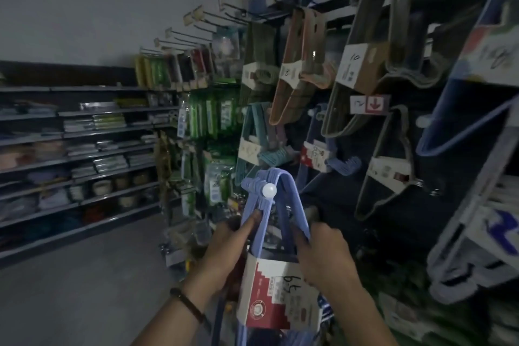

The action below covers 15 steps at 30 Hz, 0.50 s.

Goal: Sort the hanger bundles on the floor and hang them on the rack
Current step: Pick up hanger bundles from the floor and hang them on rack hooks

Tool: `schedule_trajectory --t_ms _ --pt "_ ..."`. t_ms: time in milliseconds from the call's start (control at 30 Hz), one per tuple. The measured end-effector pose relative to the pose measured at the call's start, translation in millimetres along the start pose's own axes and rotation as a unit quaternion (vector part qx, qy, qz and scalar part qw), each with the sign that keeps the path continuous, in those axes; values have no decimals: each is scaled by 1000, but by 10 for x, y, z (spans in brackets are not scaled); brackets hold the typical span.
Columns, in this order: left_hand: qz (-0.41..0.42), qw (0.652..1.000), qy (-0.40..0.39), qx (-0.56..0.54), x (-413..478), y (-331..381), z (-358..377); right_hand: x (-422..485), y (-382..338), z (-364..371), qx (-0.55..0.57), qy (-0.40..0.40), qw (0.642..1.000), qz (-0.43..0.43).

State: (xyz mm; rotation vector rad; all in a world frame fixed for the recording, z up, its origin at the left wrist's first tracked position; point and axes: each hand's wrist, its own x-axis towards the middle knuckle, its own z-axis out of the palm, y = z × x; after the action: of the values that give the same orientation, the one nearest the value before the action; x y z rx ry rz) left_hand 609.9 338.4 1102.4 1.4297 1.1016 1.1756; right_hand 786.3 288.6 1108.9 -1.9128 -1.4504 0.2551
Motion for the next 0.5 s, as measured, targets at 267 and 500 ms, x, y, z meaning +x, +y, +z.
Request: schedule_trajectory --t_ms 267,500 --pt "64 991 10 113 802 198 203 591 188 -497 -6 53 998 -35" --pt "185 957 45 218 1660 308 122 1311 50 -576 -68 97 992 -36"
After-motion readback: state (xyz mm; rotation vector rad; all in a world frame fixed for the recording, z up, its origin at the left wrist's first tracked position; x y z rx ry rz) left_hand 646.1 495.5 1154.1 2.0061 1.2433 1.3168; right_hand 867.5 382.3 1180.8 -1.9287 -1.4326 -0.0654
